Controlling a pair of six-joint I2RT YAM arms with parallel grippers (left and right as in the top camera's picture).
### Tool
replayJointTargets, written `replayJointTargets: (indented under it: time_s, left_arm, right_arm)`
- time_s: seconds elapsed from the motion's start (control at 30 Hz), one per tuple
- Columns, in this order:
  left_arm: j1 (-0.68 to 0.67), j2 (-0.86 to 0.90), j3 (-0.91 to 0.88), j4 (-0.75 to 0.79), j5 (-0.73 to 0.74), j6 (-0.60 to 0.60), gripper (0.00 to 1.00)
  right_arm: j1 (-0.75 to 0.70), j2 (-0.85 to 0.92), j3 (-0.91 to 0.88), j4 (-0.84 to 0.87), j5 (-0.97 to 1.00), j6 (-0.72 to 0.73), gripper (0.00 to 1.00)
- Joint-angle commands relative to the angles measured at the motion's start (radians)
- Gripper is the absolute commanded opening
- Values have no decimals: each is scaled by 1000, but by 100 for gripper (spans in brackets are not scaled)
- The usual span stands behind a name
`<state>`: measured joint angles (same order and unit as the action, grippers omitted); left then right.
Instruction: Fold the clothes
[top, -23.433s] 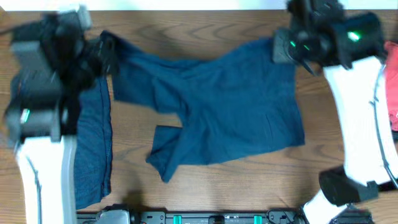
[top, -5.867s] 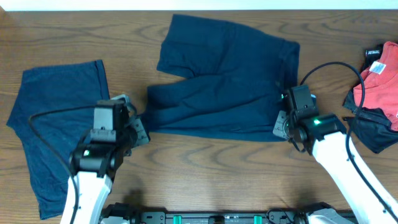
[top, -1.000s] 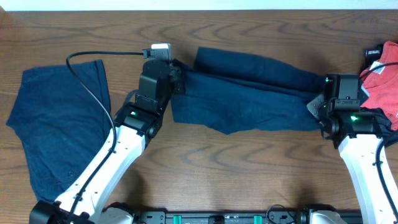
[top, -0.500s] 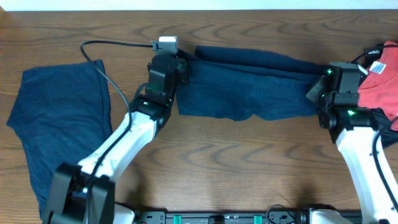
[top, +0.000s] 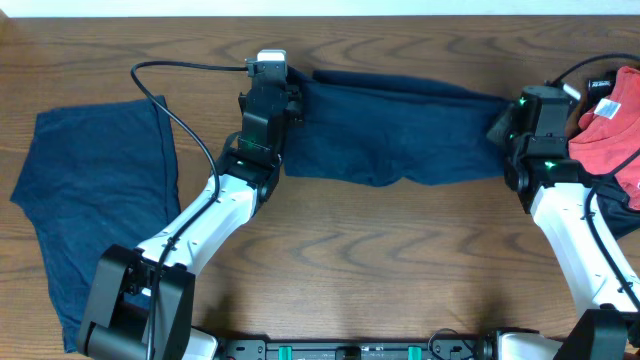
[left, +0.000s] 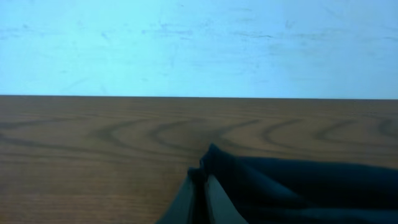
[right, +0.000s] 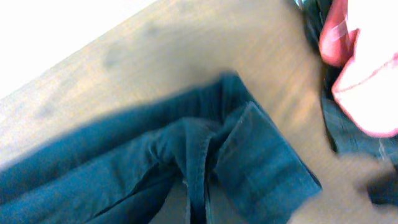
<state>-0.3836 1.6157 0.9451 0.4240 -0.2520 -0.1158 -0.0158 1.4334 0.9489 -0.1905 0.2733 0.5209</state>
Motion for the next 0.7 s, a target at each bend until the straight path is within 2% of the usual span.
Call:
replayJointTargets:
  time_s: [0.0,0.13,0.4,0.67]
  left_arm:
    - [15,6,26,8,-79,34,6]
    - [15,29,26,9,-79,34,8]
    - [14,60,26,24,-79,34,8]
    - [-11,-39,26,15,-79,34,6]
  right_arm:
    - [-19,14,14,69,106,-57,2]
    - [-18,32,14,128,111,-59,2]
    - [-14,44,14,119,111,-60,1]
    - [52,39,29,119,85,-207,1]
